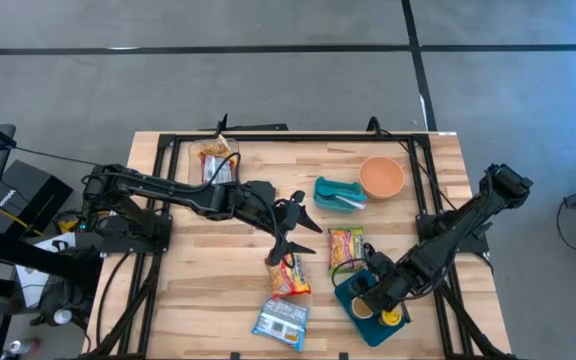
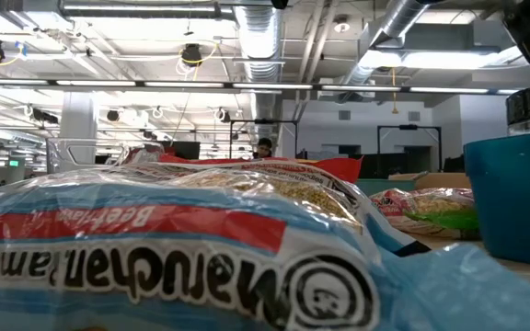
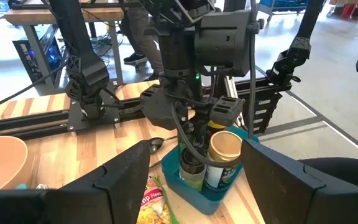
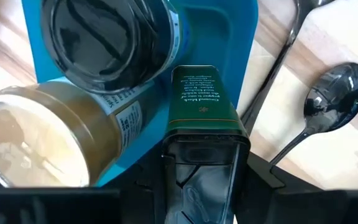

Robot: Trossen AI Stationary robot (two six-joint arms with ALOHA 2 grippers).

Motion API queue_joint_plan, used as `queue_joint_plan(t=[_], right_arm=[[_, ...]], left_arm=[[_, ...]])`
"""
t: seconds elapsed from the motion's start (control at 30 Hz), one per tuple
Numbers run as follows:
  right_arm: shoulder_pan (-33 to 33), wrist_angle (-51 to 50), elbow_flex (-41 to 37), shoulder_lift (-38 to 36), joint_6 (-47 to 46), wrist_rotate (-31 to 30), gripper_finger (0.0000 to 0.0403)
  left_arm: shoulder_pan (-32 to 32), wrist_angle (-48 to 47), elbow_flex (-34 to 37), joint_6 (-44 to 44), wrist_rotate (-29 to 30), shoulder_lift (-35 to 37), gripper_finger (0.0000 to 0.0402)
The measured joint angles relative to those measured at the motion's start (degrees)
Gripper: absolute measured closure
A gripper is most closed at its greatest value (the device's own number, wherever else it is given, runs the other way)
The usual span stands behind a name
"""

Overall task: Pick & Place Food Item
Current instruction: Put the green seasoning can into the blue bin

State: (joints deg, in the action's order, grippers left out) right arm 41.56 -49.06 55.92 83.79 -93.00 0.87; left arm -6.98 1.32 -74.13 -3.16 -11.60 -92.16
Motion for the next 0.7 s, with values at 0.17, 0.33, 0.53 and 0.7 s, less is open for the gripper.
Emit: queue_joint_plan(t=[0.17, 0.33, 0.53, 0.7], right_arm=[[-0.02, 0.02, 0.0, 0.0, -0.45, 0.5, 0.0278], [-0.02, 0.29, 0.0, 0.0, -0.45, 0.65, 0.0261], [-0.02, 0.31, 0.0, 0.0, -0.47, 0.65, 0.0247], [-0.02, 0.31, 0.0, 0.0, -0.46, 0.65, 0.0249]], left_arm=[[0.0, -0.02, 0.0, -0.02, 1.17, 0.0, 0.0156], [0.01, -0.02, 0.0, -0.02, 1.32, 0.0, 0.0156], [0.02, -0.02, -0.02, -0.02, 1.55, 0.0, 0.0156], [0.01, -0.02, 0.0, -0.02, 1.55, 0.0, 0.0156]])
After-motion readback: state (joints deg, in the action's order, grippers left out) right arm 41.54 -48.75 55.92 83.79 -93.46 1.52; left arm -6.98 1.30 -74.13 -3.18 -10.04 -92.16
